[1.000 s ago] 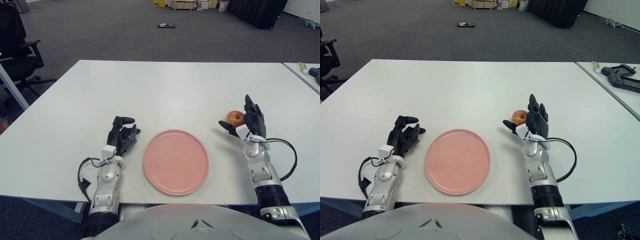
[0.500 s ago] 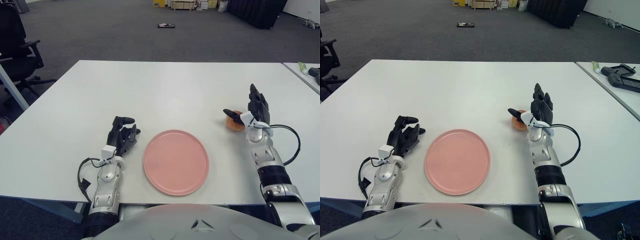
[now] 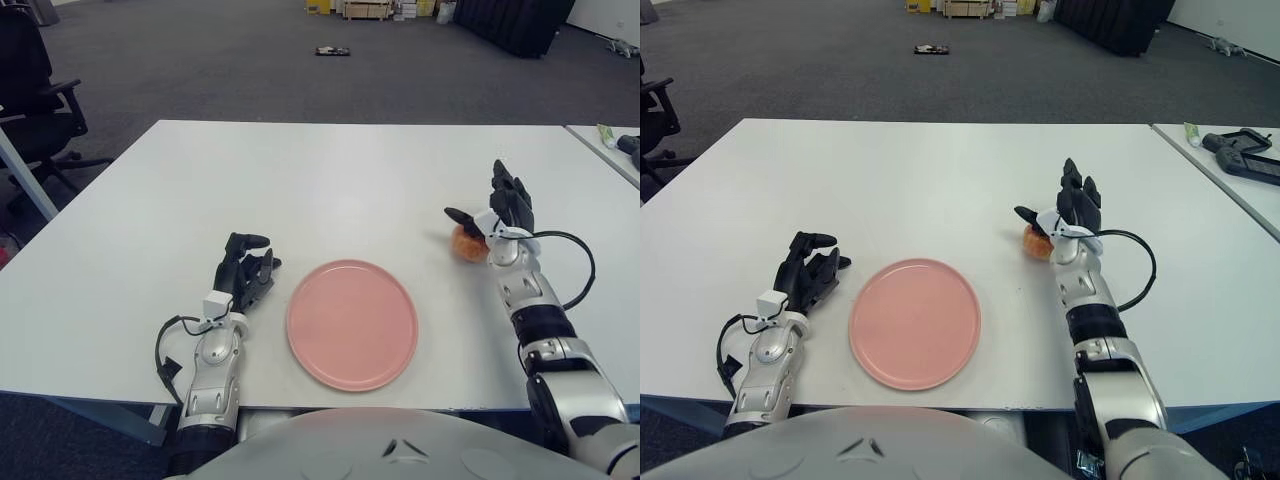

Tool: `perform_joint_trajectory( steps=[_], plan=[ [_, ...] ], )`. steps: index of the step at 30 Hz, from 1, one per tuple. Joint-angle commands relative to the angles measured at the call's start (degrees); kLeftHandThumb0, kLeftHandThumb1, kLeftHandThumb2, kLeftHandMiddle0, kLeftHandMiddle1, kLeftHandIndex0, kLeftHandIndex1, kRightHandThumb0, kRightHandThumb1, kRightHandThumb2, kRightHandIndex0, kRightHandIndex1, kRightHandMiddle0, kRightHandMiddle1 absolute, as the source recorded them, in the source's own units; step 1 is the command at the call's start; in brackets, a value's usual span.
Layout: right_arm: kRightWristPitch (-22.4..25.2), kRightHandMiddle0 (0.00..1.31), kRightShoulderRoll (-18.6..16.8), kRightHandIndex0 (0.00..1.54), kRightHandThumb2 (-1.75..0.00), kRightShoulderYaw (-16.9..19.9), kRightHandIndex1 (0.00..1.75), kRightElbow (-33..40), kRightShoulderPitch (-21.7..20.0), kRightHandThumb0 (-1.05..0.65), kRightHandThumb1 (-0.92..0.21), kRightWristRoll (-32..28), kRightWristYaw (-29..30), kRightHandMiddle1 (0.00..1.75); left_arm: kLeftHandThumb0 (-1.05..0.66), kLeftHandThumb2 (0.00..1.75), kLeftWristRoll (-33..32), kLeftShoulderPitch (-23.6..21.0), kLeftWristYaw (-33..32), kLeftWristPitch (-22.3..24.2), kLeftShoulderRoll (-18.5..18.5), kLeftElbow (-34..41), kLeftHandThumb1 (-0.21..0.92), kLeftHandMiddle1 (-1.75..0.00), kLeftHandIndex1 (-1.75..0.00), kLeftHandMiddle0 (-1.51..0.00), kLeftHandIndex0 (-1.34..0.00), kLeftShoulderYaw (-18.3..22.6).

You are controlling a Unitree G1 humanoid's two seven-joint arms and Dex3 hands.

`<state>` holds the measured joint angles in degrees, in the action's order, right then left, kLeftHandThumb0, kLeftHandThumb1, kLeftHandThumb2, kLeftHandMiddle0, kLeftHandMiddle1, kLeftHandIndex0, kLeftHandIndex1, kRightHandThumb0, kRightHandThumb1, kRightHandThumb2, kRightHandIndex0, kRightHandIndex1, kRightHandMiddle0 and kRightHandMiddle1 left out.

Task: Put the apple into the plate.

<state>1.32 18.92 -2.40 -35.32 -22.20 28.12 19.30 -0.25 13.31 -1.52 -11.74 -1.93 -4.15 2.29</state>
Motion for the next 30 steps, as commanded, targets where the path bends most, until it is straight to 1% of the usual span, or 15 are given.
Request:
perform_joint_trajectory(
  steps=[1,5,8,10,14,16,17,18,20,26,30],
  plan=[
    [0.5,0.00,0.6,0.00,-0.52,-2.6,0.00,-3.5,-0.8,-0.84,-0.69,0.9,-2.1,0.00,-0.35,0.60,-0.3,0.7,-0.1,0.8,-0.1,-0.5,0.87,-1.31,-1.75,-0.54,-0.22,0.1],
    [2.4,0.00,0.8,0.00,-0.57,-5.1,0.00,-3.3,0.0,-0.83,-0.68,1.5,-4.6,0.00,-0.35,0.60,-0.5,0.8,0.0,0.7,-0.2,-0.6,0.87,-1.30,-1.75,-0.53,-0.22,0.2],
    [5.3,0.00,1.5,0.00,-0.58,-8.0,0.00,-2.3,0.8,-0.84,-0.67,2.7,-9.3,0.00,-0.35,0.60,-0.4,0.9,-0.1,0.8,-0.1,-0.4,0.87,-1.30,-1.75,-0.52,-0.22,0.1],
    [6.2,0.00,1.9,0.00,-0.58,-8.8,0.00,-1.5,1.1,-0.87,-0.67,2.8,-10.7,0.00,-0.35,0.60,-0.3,0.9,-0.1,0.9,-0.1,-0.3,0.87,-1.31,-1.75,-0.52,-0.22,0.1],
    [8.7,0.00,3.2,0.00,-0.57,-11.1,0.00,0.9,1.9,-0.90,-0.68,3.7,-15.3,0.00,-0.35,0.60,0.0,0.9,-0.4,1.2,-0.1,0.0,0.87,-1.31,-1.75,-0.53,-0.22,0.0],
    [9.5,0.00,3.5,0.00,-0.53,-11.6,0.00,1.8,2.1,-0.92,-0.70,3.8,-16.2,0.00,-0.35,0.61,0.0,1.0,-0.4,1.3,-0.1,0.1,0.87,-1.32,-1.75,-0.53,-0.22,0.1],
    [10.5,0.00,3.8,0.00,-0.53,-12.2,0.00,3.3,2.8,-0.92,-0.70,4.1,-17.3,0.00,-0.35,0.61,0.1,1.0,-0.4,1.4,-0.1,0.2,0.87,-1.32,-1.75,-0.53,-0.23,0.1],
    [12.4,0.00,4.3,0.00,-0.52,-13.0,0.00,7.1,4.6,-0.93,-0.70,4.9,-19.4,0.00,-0.35,0.61,0.1,0.9,-0.4,1.5,-0.1,0.2,0.87,-1.32,-1.75,-0.53,-0.23,0.1],
    [15.0,0.00,4.9,0.00,-0.48,-14.0,0.00,11.9,6.9,-0.96,-0.73,6.0,-22.0,0.00,-0.35,0.61,0.2,0.9,-0.5,1.6,0.0,0.3,0.86,-1.32,-1.75,-0.54,-0.23,0.1],
    [18.0,0.00,5.9,0.00,-0.43,-14.6,0.00,19.3,10.5,-0.98,-0.76,7.3,-25.4,0.00,-0.35,0.61,0.0,0.8,-0.1,1.7,0.3,0.1,0.86,-1.31,-1.75,-0.54,-0.23,0.3],
    [19.8,0.00,6.2,0.00,-0.42,-14.2,0.00,24.2,12.9,-0.97,-0.77,8.1,-26.0,0.00,-0.35,0.58,-0.5,0.7,0.3,1.4,0.4,-0.2,0.88,-1.32,-1.75,-0.52,-0.22,0.4]
  ],
)
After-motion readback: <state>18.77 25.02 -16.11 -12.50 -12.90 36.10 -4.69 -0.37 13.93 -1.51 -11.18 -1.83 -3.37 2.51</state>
